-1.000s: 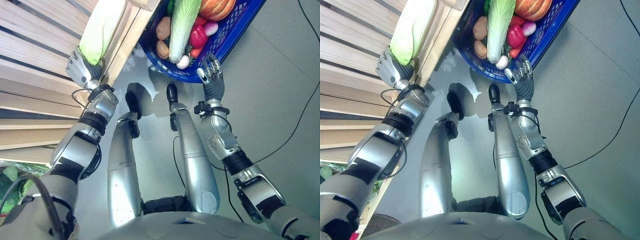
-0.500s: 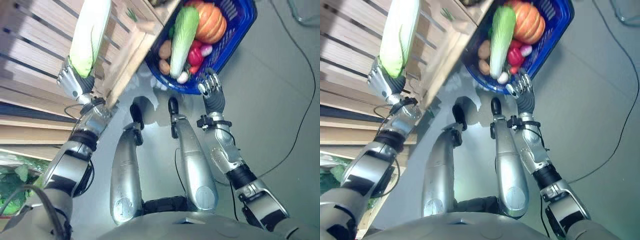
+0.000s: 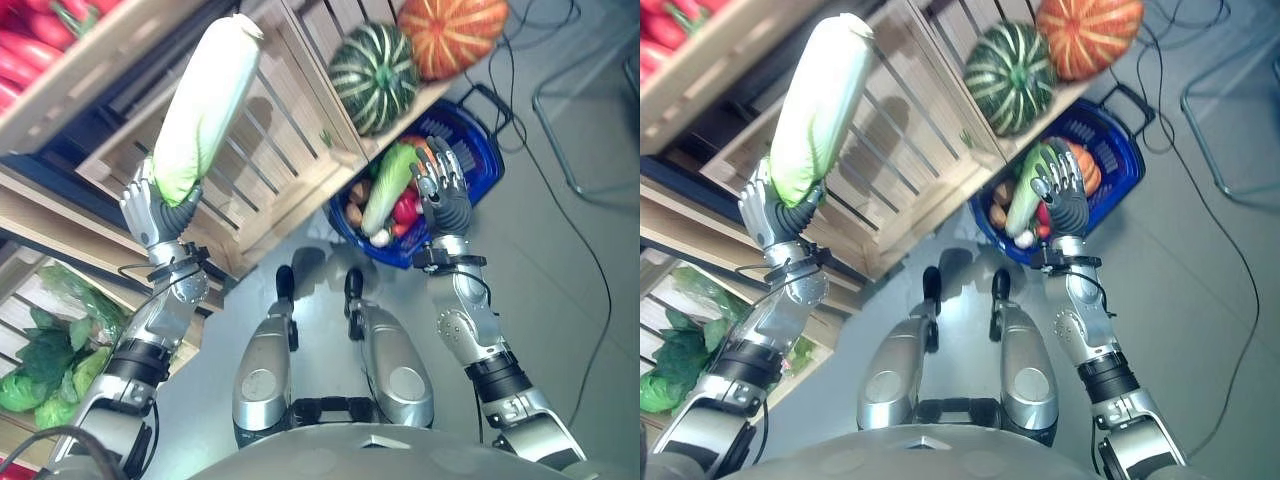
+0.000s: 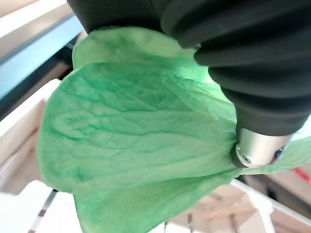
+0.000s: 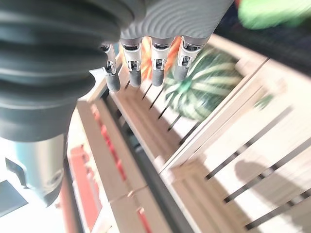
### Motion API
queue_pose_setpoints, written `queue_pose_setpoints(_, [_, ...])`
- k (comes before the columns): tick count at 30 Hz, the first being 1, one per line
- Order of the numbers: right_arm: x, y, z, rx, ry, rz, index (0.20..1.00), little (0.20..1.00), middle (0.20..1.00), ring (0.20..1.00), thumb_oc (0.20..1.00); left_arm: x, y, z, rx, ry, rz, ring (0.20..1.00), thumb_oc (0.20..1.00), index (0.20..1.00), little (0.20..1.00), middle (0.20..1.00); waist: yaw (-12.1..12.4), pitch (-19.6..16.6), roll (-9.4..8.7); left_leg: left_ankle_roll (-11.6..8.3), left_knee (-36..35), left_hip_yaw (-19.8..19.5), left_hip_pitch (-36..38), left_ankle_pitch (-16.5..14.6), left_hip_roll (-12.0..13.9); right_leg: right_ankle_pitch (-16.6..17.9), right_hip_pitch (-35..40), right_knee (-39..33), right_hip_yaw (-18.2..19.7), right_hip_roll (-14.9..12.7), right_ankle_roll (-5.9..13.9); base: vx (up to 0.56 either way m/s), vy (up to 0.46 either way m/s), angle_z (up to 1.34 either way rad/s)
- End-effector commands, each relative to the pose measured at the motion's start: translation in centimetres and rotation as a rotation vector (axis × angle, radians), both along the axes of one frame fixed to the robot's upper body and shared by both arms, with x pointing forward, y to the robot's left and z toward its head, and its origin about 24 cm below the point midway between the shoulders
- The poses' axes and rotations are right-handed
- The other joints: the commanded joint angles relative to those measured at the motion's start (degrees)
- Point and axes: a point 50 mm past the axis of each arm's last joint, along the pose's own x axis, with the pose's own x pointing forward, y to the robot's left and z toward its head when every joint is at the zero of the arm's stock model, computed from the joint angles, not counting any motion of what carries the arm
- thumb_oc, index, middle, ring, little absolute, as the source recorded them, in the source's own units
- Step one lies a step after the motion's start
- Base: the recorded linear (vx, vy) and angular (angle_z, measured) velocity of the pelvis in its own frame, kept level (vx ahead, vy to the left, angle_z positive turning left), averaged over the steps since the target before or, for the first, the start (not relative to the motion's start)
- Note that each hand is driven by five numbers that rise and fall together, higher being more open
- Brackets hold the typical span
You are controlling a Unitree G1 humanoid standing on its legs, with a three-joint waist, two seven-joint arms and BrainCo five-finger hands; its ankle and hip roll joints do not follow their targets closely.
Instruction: Pick up fruits and vegetables into the basket
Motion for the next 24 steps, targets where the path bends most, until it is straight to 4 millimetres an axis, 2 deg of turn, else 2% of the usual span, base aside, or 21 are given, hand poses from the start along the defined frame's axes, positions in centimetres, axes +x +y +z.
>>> queue_pose_setpoints(1, [-0.7,0.4,0.8,-0.003,-0.073,0.075,1.0,1.0,1.0,1.0,1.0,-0.2,-1.6,1.2,0.038,0.006,-0.194,0.2,0.2,0.2,0.2,0.2,0.3,-10.09,-0.36,-0.37,-4.84,-2.28,2.56,-1.5,-3.27,4.98,8.61,-12.99,-0.74,0.55,3.54,0.07,-0.002,0.14])
queue_pose_setpoints(6, [-0.2,0.9,1.8,-0.018,-0.113,0.146,1.0,1.0,1.0,1.0,1.0,-0.4,-3.2,0.9,-0.004,0.09,-0.364,0.2,0.2,0.2,0.2,0.2,1.47,-13.31,-0.46,0.0,-5.54,-2.26,5.31,-2.07,-2.98,5.71,11.74,-15.4,-1.87,0.07,3.73,0.08,-0.008,0.16])
queue_pose_setpoints(11, [0.4,1.7,2.5,-0.01,-0.15,0.267,1.0,1.0,1.0,1.0,1.0,-0.9,-5.9,0.3,-0.106,0.2,-0.602,0.2,0.2,0.2,0.2,0.2,2.4,-16.49,-0.61,0.25,-6.05,-1.9,7.99,-3.11,-2.4,5.77,14.14,-16.42,-2.87,-0.46,4.09,0.08,-0.007,0.04])
queue_pose_setpoints(17, [0.3,2.4,2.2,-0.013,-0.143,0.402,1.0,1.0,1.0,1.0,1.0,-1.6,-8.2,-0.1,-0.19,0.306,-0.845,0.2,0.2,0.2,0.2,0.2,2.44,-18.34,-0.92,0.86,-6.0,-0.94,10.48,-4.43,-2.18,4.94,16.35,-16.42,-3.06,-0.53,4.3,0.06,-0.013,0.0])
queue_pose_setpoints(24, [0.1,3.4,1.9,0.059,-0.127,0.542,1.0,1.0,1.0,1.0,1.0,-2.0,-9.9,0.1,-0.187,0.361,-0.994,0.2,0.2,0.2,0.2,0.2,2.22,-19.21,-0.98,1.38,-5.93,-0.3,12.14,-5.4,-2.1,4.32,17.59,-16.26,-2.65,-0.47,4.55,0.04,-0.012,-0.01])
